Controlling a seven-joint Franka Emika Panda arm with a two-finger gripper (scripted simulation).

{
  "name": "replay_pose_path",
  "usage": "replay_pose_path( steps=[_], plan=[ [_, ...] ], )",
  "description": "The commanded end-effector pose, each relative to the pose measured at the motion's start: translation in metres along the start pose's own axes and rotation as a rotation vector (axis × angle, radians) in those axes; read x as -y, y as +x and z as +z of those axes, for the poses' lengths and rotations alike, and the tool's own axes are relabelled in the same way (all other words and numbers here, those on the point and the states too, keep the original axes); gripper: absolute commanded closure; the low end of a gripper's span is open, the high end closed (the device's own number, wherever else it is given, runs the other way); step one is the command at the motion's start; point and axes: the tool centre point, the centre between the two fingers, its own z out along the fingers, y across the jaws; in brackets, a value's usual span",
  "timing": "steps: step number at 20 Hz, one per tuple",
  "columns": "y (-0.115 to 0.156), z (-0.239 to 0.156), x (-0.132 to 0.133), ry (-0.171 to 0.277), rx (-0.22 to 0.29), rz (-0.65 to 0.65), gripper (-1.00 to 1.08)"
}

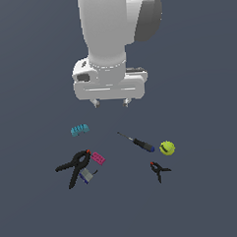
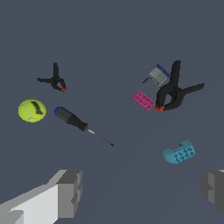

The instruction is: Pick up a designated object from a clutter of objects.

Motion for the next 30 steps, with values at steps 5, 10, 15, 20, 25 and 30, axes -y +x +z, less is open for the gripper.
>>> replay_pose_path(
  steps=[5, 10, 15, 20, 25, 30],
  plan=[
    [0.002, -0.003, -0.004, -0.006, -0.01, -0.008, -0.92],
    [0.004, -0.012, -0.014, -0.02, -0.034, -0.025, -0.92],
    [0.005, -0.011, -0.013, -0.021, -0.034, -0.027, -0.92],
    [0.015, -0.004, -0.006, -0.024, -0.034, -0.06, -0.92],
    [0.033, 0.011, 0.008, -0.03, -0.033, -0.121, -0.92],
    [0.058, 0.035, 0.031, -0.035, -0.032, -0.212, -0.92]
  ],
)
